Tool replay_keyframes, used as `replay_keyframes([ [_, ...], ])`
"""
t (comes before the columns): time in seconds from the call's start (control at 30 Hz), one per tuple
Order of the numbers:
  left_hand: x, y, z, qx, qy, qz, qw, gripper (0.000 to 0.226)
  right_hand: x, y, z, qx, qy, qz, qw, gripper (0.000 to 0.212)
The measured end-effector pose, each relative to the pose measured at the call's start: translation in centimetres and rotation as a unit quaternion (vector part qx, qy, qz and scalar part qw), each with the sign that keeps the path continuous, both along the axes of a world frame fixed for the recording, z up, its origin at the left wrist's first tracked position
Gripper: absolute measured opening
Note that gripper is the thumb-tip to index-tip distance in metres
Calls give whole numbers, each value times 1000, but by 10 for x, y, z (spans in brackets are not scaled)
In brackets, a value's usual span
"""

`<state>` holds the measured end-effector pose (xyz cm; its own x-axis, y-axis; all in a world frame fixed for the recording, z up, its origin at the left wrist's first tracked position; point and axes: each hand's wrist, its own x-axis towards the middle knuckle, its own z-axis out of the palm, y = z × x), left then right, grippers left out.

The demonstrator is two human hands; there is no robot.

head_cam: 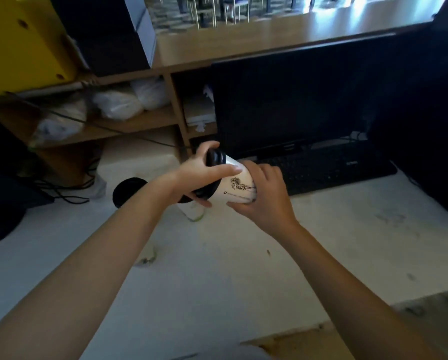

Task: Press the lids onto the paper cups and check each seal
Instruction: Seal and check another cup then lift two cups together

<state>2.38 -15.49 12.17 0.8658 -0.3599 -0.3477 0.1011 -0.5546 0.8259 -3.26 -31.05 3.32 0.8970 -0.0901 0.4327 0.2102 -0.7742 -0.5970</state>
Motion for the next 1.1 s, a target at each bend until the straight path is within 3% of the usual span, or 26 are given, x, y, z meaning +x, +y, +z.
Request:
replay_keyframes([
  [0.1, -9, 7, 14, -67, -92, -2, 994, 54, 0, 9, 30, -51, -46, -25, 997, 81],
  [0.17, -13, 15, 21, -105, -139, -3, 985, 54, 2, 9, 48, -62, -38, 2, 997, 87],
  [0.27, -19, 34, 31, -142, -215, -8, 966, 52, 5, -3, 82, 86, 69, 73, 991, 74],
  [0.33, -22, 48, 37, -167, -250, -21, 953, 49, 6, -12, 104, 226, 153, 69, 960, 54],
  [0.37, -24, 54, 40, -181, -266, -33, 946, 49, 6, -14, 113, 276, 208, 79, 935, 53],
  [0.47, -29, 67, 47, -216, -325, -73, 918, 53, 5, -9, 129, 372, 337, 166, 849, 77],
  [0.53, -31, 72, 47, -225, -366, -97, 898, 55, 4, 0, 135, 391, 339, 183, 836, 75],
  [0.67, -30, 81, 38, -212, -406, -126, 880, 61, 0, 12, 134, 403, 258, 166, 862, 58],
  [0.77, -26, 91, 33, -192, -417, -154, 875, 68, -7, 20, 126, 416, 227, 181, 862, 46],
  [0.87, -18, 101, 34, -167, -373, -199, 891, 84, -14, 25, 117, 459, 201, 185, 845, 51],
  [0.93, -16, 106, 36, -203, -295, -189, 915, 85, -16, 26, 109, 466, 177, 182, 848, 44],
  [1.0, -17, 107, 36, -276, -144, -124, 942, 84, -18, 25, 103, 450, 150, 189, 860, 30],
  [1.1, -16, 107, 31, -349, 59, -79, 932, 67, -24, 26, 107, 354, 95, 199, 909, 29],
])
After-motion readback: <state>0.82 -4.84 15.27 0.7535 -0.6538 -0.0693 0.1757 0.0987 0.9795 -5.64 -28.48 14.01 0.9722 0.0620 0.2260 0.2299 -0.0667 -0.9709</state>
